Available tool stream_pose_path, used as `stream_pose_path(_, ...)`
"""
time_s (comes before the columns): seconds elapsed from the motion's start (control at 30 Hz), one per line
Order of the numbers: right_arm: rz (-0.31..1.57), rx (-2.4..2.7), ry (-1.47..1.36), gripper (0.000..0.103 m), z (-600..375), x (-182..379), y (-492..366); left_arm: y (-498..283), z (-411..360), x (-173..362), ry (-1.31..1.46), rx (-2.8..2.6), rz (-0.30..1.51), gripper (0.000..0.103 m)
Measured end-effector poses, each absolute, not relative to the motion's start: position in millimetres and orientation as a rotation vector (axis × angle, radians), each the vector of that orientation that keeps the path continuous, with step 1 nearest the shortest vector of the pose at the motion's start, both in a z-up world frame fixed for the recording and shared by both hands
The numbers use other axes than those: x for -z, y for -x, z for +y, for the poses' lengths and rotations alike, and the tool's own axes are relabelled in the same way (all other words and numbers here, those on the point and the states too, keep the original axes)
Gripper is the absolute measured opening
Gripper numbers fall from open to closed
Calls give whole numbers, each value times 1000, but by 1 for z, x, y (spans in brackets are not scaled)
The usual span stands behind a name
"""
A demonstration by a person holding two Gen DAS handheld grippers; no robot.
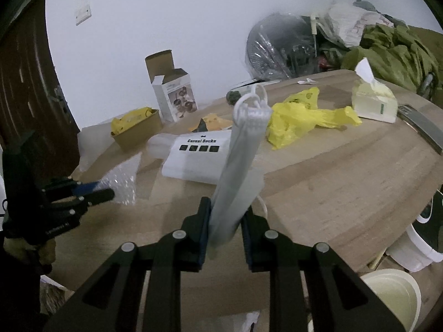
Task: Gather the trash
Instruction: 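Lift both held items and carry them over the cream bucket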
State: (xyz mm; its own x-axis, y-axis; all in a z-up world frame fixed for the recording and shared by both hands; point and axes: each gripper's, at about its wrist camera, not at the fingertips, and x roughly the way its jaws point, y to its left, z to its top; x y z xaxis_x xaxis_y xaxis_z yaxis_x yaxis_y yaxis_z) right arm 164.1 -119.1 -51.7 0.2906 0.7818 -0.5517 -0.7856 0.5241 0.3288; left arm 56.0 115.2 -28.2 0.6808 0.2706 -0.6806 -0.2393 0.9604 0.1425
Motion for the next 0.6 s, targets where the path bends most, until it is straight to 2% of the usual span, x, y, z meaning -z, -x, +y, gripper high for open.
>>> stream_pose_path(0.6,713,-978,-49,20,-171,51,-164,-68,65,12,-76,-196,720,14)
